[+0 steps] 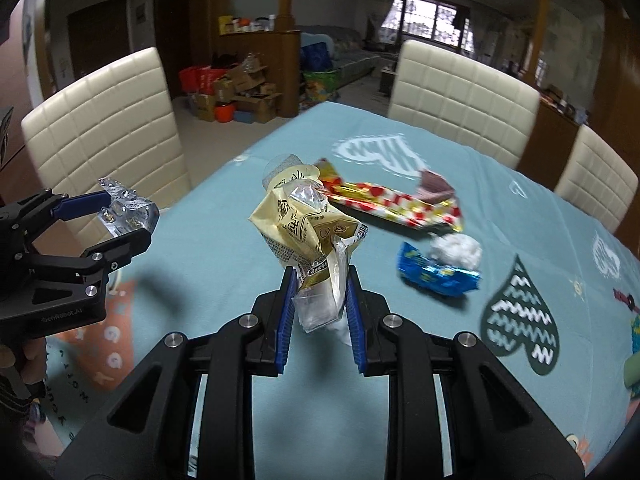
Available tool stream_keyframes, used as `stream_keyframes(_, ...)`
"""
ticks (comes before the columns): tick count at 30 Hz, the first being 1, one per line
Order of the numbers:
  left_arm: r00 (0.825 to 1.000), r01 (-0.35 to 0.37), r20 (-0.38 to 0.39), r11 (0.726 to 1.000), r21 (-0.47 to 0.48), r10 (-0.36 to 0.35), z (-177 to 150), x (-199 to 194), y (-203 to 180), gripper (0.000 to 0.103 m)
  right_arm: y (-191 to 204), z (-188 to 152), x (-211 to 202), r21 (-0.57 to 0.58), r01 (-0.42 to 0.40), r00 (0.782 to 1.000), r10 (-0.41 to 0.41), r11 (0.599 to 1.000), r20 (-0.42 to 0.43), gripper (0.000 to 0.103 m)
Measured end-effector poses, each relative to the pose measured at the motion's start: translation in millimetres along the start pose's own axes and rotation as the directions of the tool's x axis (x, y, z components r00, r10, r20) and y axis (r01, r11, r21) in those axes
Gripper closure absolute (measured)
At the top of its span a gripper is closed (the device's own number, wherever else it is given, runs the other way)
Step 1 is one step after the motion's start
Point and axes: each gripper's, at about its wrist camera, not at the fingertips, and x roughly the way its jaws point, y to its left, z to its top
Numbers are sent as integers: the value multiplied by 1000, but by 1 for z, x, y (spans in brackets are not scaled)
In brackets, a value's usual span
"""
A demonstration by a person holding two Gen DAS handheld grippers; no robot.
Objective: Collect trash
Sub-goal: 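Drop the blister pack into the bin with left while right carries the beige wrapper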
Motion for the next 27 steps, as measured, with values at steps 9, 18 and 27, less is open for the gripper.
stream_keyframes(9,996,-84,0,994,-71,85,-18,-10,62,32,68,22,11,-99,-62,998,63,993,1,77)
stream_keyframes(18,990,-143,-14,981,-129,142,-37,-17,105,32,111,35,19,-178,-101,995,102,979,-5,77)
stream_keyframes(27,985,-172,-32,970,-172,169,-53,-15,135,32,145,45,31,-229,-124,992,123,966,-20,77)
